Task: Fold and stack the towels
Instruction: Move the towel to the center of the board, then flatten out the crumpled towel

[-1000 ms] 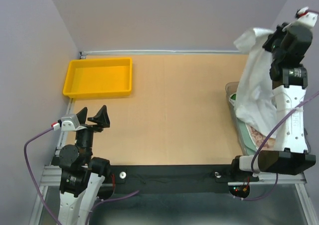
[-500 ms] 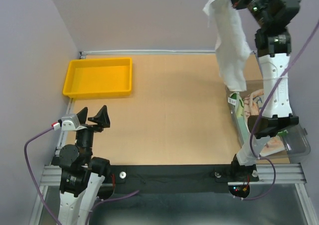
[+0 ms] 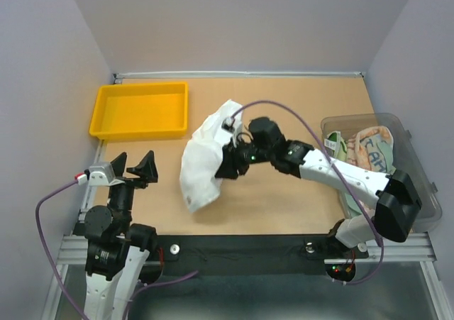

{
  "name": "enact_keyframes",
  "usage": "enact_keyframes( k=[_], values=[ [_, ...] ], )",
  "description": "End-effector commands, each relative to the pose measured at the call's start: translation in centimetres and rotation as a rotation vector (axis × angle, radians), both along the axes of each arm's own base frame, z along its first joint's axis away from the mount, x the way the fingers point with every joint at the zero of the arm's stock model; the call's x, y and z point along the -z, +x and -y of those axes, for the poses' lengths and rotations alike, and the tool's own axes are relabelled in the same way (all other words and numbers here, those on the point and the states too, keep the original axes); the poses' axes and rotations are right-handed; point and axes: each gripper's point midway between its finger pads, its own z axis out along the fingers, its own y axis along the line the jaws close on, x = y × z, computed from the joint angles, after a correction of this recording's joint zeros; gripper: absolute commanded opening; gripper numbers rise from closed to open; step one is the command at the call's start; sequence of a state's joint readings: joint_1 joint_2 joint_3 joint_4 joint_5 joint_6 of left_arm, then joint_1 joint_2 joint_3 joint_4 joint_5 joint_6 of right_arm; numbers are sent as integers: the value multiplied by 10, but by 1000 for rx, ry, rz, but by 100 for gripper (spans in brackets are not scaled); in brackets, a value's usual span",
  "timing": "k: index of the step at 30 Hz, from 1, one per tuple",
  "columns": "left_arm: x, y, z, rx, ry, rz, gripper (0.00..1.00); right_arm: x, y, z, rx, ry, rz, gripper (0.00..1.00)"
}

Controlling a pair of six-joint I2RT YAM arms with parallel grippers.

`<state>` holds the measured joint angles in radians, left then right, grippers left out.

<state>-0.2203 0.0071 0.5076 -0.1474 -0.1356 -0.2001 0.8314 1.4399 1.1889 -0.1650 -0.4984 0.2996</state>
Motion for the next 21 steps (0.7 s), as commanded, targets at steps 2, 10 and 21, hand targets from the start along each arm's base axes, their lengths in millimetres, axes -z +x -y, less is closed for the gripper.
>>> enact_keyframes(
  k=[2, 10, 21],
  values=[
    [-32, -13, 9, 64, -8, 113, 95, 53, -49, 16, -52, -80, -122, 58],
    [3, 35, 57, 264, -67, -133, 94, 64, 17, 69, 377, -253, 85, 79],
    [103, 93, 80, 261, -220, -509, 95, 101, 68, 28, 337, -331, 130, 71]
  ],
)
